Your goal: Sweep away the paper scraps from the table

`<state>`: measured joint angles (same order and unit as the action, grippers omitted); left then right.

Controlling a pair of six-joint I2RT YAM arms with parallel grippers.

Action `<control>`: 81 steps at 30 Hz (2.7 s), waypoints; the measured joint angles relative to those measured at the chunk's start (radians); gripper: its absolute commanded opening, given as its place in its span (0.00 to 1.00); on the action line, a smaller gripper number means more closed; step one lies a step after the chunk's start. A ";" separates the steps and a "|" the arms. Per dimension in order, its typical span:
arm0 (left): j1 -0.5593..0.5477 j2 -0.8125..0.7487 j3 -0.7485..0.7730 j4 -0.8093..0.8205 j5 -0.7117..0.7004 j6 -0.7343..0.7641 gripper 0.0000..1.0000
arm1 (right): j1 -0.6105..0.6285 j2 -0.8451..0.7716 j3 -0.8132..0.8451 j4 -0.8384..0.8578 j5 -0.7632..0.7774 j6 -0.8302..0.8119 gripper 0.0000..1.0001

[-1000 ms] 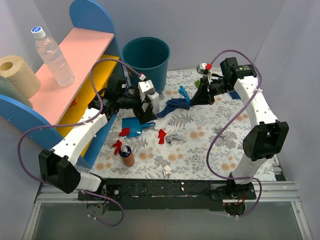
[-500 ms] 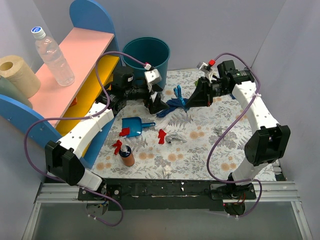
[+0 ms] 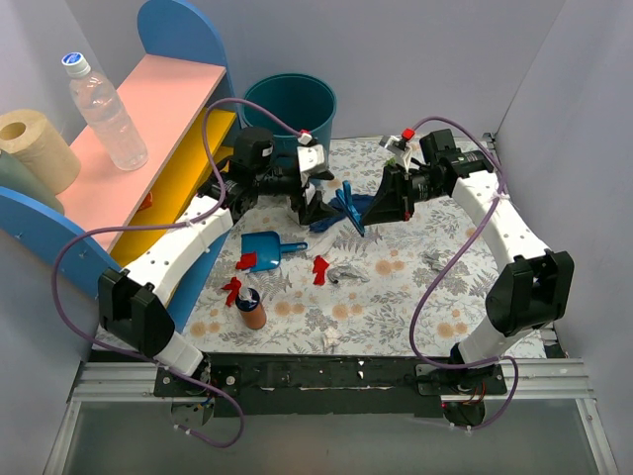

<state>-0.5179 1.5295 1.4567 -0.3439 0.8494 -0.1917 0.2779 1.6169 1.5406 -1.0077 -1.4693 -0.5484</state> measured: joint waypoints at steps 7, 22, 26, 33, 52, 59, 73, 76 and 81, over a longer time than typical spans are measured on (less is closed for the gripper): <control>-0.032 0.044 0.068 -0.108 0.055 0.093 0.58 | 0.000 0.000 0.000 0.041 -0.004 0.031 0.01; -0.021 0.100 0.102 -0.248 0.040 0.221 0.00 | -0.028 0.010 0.000 0.104 0.030 0.182 0.63; -0.034 0.094 0.086 -0.252 0.029 0.220 0.00 | -0.073 0.026 0.016 0.172 0.080 0.257 0.94; -0.038 0.071 0.027 -0.285 -0.058 0.222 0.00 | -0.156 0.014 0.134 0.237 0.316 0.146 0.98; -0.039 0.034 0.013 -0.331 -0.154 0.127 0.00 | 0.161 -0.120 0.064 0.381 0.633 0.080 0.71; -0.042 0.006 -0.010 -0.283 -0.153 0.100 0.00 | 0.172 -0.102 0.064 0.442 0.606 0.133 0.63; -0.041 0.006 -0.005 -0.217 -0.156 0.028 0.56 | 0.182 -0.055 0.056 0.520 0.544 0.245 0.01; -0.042 0.006 -0.005 -0.192 -0.129 -0.015 0.57 | 0.145 -0.057 0.045 0.569 0.503 0.295 0.01; -0.042 0.010 -0.003 -0.148 -0.069 -0.045 0.50 | 0.081 -0.058 0.020 0.635 0.432 0.389 0.01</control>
<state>-0.5594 1.5391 1.4536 -0.4923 0.7799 -0.2363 0.3588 1.5589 1.5604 -0.3725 -1.0370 -0.1596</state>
